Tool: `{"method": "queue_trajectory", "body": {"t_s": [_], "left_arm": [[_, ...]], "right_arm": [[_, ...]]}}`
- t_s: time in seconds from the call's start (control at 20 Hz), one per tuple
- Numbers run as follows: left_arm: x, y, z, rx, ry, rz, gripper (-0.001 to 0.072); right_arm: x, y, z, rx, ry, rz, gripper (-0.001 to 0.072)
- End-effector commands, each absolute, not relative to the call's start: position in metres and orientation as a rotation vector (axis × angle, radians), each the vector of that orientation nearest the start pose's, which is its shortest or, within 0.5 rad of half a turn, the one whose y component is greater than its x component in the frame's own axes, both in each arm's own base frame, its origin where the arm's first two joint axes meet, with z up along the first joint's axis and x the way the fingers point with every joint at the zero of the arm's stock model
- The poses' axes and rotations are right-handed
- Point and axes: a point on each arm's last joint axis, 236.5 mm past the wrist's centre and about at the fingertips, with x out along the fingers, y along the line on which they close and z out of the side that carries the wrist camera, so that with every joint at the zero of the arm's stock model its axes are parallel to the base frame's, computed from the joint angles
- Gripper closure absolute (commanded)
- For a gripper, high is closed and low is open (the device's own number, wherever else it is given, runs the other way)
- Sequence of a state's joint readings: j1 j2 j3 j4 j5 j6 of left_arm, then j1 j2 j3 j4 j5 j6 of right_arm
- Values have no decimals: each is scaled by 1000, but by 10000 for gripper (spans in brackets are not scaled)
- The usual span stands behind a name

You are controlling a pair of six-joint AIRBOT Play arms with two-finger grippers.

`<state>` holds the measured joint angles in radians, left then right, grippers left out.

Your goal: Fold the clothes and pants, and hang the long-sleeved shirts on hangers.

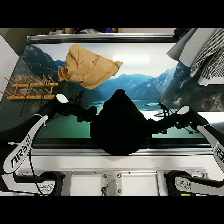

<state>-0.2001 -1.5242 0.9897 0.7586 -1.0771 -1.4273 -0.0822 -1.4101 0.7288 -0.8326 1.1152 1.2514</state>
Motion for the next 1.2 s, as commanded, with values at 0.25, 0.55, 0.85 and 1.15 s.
{"method": "queue_trajectory", "body": {"t_s": [0.25,0.55,0.85,1.15], "left_arm": [[396,-190,207,-364,861,-611,691],[317,-165,430,-160,265,-591,691],[284,-192,479,-78,144,-672,691],[399,-186,330,31,583,-411,690]], "right_arm": [[338,103,113,354,1194,549,694],[319,116,327,320,628,543,695],[301,140,365,401,528,631,695],[352,79,290,311,689,332,694]]}}
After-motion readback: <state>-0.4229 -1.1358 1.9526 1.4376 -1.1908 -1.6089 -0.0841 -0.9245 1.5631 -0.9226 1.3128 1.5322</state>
